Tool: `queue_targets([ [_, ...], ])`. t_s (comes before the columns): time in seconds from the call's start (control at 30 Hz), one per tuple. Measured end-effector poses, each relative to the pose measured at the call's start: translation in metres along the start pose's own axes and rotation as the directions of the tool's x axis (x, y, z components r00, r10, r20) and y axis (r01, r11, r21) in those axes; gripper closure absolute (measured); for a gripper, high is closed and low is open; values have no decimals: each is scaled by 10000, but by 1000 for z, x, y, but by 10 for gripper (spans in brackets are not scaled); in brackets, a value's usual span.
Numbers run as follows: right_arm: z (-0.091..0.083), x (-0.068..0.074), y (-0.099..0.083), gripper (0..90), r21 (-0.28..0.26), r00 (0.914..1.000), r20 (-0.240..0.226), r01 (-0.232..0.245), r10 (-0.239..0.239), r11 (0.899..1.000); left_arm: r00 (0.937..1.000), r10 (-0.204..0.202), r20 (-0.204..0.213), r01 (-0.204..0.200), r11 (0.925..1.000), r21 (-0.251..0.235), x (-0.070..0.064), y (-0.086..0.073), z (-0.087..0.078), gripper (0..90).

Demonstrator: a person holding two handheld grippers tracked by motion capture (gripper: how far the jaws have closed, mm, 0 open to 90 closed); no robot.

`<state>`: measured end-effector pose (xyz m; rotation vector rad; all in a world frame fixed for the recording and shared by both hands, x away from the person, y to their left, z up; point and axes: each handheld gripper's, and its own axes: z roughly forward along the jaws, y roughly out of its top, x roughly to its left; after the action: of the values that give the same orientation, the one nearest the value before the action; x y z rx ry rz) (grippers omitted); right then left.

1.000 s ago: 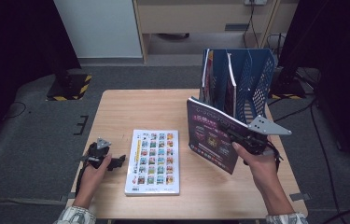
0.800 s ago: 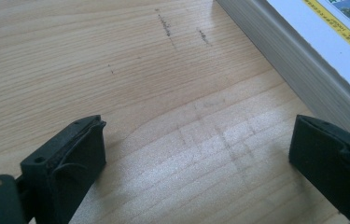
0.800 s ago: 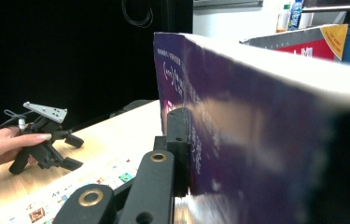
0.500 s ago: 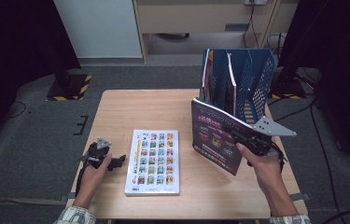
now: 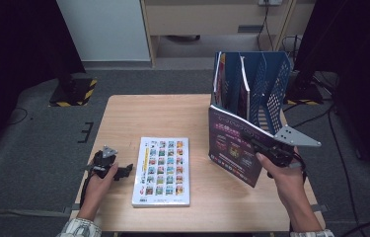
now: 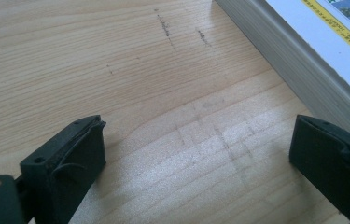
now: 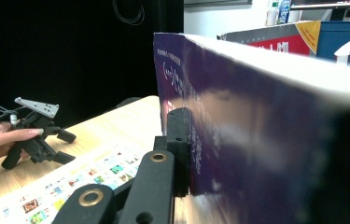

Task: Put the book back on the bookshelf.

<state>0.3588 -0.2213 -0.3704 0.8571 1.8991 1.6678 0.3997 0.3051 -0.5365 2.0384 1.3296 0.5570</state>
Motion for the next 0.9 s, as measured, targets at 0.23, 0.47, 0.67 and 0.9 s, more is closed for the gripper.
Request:
queue_targets([
  [0.23,-6,-3,1,839,-35,9999,126,-40,40,10000,10000,-18,-14,18,10000,-8,0,0,0,27],
  [0.47,-21,-8,0,839,-178,9992,397,-92,99,9998,10000,-21,-17,21,10000,-8,0,0,0,26],
  [0.67,-35,-14,1,839,-200,9980,626,-83,95,9998,10000,-20,-16,20,10000,-7,-1,0,0,25],
  [0.9,-47,-19,-1,839,-159,9966,816,-100,112,9998,10000,-16,-14,16,10000,-5,-1,0,0,25],
])
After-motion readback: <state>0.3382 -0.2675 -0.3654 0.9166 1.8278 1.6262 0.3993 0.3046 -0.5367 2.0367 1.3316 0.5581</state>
